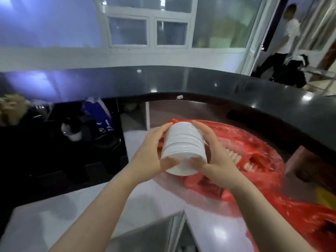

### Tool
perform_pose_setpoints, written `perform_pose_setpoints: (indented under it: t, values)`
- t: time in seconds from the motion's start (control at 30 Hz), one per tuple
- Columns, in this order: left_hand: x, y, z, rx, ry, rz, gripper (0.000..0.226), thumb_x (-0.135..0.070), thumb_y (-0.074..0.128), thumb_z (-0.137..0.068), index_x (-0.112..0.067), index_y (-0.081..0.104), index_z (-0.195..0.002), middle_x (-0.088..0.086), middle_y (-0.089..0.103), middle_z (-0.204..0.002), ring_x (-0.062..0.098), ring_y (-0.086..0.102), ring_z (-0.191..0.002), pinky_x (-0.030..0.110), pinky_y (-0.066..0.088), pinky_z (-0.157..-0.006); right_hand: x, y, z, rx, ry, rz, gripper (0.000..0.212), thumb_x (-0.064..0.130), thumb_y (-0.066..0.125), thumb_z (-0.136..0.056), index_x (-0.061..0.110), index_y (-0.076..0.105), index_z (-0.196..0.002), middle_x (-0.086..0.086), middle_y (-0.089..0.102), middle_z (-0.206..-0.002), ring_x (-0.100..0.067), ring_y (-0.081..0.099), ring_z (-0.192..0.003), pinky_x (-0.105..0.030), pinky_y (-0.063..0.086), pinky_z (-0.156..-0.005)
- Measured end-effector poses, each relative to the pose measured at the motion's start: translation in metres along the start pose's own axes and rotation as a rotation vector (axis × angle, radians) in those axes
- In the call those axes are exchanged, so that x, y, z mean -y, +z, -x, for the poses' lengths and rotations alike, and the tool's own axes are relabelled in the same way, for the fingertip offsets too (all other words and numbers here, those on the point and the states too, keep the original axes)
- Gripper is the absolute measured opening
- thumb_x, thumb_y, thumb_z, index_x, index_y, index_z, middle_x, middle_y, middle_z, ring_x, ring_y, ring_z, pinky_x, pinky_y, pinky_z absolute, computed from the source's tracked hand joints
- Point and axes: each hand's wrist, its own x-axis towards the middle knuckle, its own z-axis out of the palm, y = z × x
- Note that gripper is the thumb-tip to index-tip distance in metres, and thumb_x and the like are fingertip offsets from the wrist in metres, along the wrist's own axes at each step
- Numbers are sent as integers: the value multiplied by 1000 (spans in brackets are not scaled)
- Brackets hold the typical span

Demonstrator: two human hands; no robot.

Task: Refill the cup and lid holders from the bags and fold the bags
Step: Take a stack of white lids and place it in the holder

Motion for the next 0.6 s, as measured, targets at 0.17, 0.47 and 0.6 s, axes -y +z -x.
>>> perform_pose_setpoints:
  t: [0.17,0.47,0.6]
  values:
    - [21,-83,46,-37,-90,107,91,-42,79,-61,-51,31,-138,-18,40,-142,-7,46,-122,19,52,-85,16,73,-43,123,-87,-39,80,19,75,-77,35,32,-142,22,45,-136,-4,48,-125,-16,44,-95]
    - [55,-160,116,-283,-179,64,69,-24,70,-76,-42,40,-135,-24,50,-135,-1,48,-125,31,43,-105,38,180,-83,157,-163,-63,84,16,75,-68,48,34,-134,22,42,-135,-4,46,-124,-14,46,-87]
    - [62,-176,141,-390,-233,83,61,-20,69,-79,-52,42,-124,-26,48,-134,-5,47,-124,31,40,-108,37,213,-88,181,-143,-114,83,17,74,-69,39,33,-137,15,43,-137,-9,47,-124,-30,48,-94]
